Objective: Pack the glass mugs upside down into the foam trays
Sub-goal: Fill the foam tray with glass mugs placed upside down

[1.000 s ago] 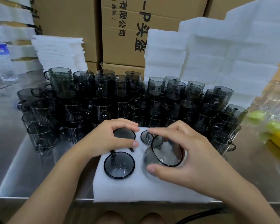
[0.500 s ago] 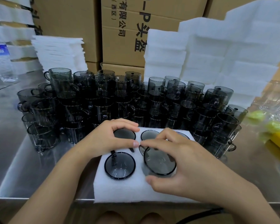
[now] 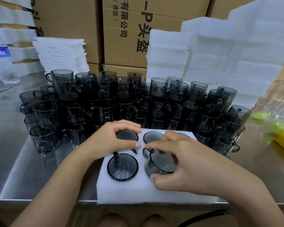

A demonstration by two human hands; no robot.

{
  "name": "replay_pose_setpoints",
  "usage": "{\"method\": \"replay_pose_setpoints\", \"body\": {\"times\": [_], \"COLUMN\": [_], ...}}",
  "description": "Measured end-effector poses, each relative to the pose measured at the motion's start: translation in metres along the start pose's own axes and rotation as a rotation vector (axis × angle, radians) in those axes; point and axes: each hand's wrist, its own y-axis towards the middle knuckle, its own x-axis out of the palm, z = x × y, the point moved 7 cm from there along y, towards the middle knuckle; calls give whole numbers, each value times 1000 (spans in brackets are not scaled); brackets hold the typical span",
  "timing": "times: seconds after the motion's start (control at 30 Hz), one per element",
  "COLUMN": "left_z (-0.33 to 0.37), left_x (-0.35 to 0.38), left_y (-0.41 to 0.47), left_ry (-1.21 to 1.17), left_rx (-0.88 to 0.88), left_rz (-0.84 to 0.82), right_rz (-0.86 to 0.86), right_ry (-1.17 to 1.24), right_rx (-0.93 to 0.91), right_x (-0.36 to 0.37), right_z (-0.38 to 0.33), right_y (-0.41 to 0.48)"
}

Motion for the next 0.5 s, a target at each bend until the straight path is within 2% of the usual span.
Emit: {"method": "replay_pose_setpoints", "body": {"times": [0.2,0.5], "left_z": [-1,-2], "left_x": [0,0], "left_y": [-1,2], "left_ry": [-4,16], "left_rx": [-2,22], "left_rz": [-4,-3], "right_rz": [38,-119], "right_ry": [-80,-121], "right_rx": [36,-83], "right_x": [4,43], "right_z": [-6,-2], "right_y": [1,-5]}}
